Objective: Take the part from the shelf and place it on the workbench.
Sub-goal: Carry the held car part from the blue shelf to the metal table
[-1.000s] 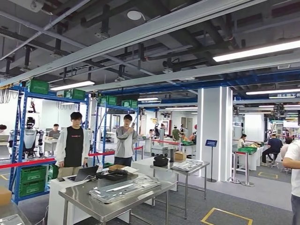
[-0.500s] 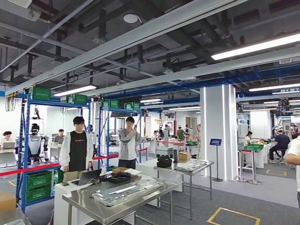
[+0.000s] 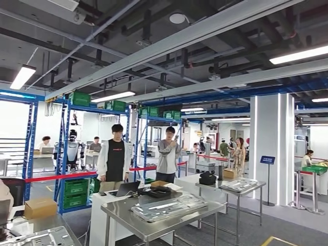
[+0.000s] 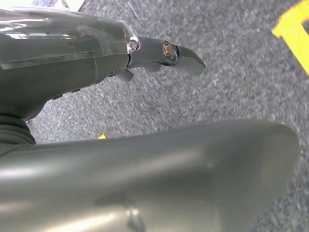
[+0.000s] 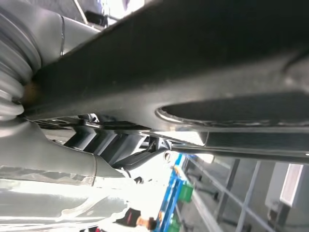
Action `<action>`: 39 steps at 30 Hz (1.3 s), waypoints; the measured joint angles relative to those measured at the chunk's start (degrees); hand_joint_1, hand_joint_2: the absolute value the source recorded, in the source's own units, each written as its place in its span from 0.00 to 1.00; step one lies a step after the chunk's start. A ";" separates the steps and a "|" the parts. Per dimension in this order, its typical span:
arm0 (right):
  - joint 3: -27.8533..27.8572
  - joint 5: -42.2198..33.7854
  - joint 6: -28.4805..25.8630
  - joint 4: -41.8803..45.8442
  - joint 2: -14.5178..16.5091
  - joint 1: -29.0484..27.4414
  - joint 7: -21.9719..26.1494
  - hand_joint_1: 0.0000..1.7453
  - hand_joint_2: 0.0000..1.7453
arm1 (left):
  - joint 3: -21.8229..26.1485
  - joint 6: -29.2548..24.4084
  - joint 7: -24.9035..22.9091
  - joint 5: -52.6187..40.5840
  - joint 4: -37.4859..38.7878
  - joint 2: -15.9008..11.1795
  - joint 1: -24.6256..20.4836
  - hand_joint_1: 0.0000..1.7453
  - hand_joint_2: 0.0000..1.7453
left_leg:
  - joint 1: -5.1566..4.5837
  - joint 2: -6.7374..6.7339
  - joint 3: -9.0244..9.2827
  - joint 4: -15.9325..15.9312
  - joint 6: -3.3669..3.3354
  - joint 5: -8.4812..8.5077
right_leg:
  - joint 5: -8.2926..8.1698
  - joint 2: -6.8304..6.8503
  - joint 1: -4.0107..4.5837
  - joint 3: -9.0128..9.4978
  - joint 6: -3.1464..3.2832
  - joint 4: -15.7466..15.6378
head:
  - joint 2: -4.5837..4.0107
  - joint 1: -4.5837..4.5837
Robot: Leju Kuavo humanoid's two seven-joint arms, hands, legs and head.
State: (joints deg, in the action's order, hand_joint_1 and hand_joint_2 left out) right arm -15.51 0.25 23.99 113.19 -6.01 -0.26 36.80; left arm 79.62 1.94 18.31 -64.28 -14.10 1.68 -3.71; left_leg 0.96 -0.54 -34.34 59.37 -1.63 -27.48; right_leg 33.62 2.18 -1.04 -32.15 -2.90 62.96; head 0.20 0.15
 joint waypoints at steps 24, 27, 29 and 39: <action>-0.01 -0.02 0.03 -0.19 -0.21 -0.01 0.05 1.00 1.00 | 0.00 -0.48 -0.88 0.05 0.01 0.61 -0.19 0.00 1.00 | 0.54 -1.13 -2.60 5.40 3.32 -1.49 | -5.06 2.28 0.35 1.85 2.16 -6.71 | 0.00 -0.03; -0.03 -0.15 0.03 -0.16 -0.21 0.05 0.00 1.00 1.00 | 0.00 -0.25 -0.85 0.08 0.01 0.68 -0.32 0.00 1.00 | 0.07 -2.72 0.11 -0.16 2.20 0.00 | -4.34 3.85 0.58 2.08 1.02 -6.02 | 0.00 -0.02; -0.09 -0.18 0.03 -0.15 -0.21 0.07 -0.02 1.00 1.00 | 0.01 -0.20 -0.82 0.12 0.01 0.68 -0.15 0.00 1.00 | 0.00 -1.52 -0.05 -0.16 1.21 0.12 | -4.09 4.37 0.46 2.44 0.49 -6.05 | 0.00 -0.01; -0.04 -0.18 -0.08 -0.29 -0.25 -0.20 -0.16 1.00 1.00 | 0.04 -0.08 -0.66 0.36 0.01 0.75 -0.30 0.00 1.00 | -0.85 4.65 0.04 -0.27 -0.63 0.65 | -1.89 -2.79 0.80 -1.93 1.70 2.53 | 0.00 -0.02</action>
State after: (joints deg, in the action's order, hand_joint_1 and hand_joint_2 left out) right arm -15.55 0.07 23.91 112.90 -6.25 -0.46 36.64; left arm 79.67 1.86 17.65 -63.92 -14.09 2.43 -4.01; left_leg 0.10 4.11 -34.29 59.09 -2.26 -26.83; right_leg 31.73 -0.60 -0.24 -34.08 -1.21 65.48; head 0.20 0.13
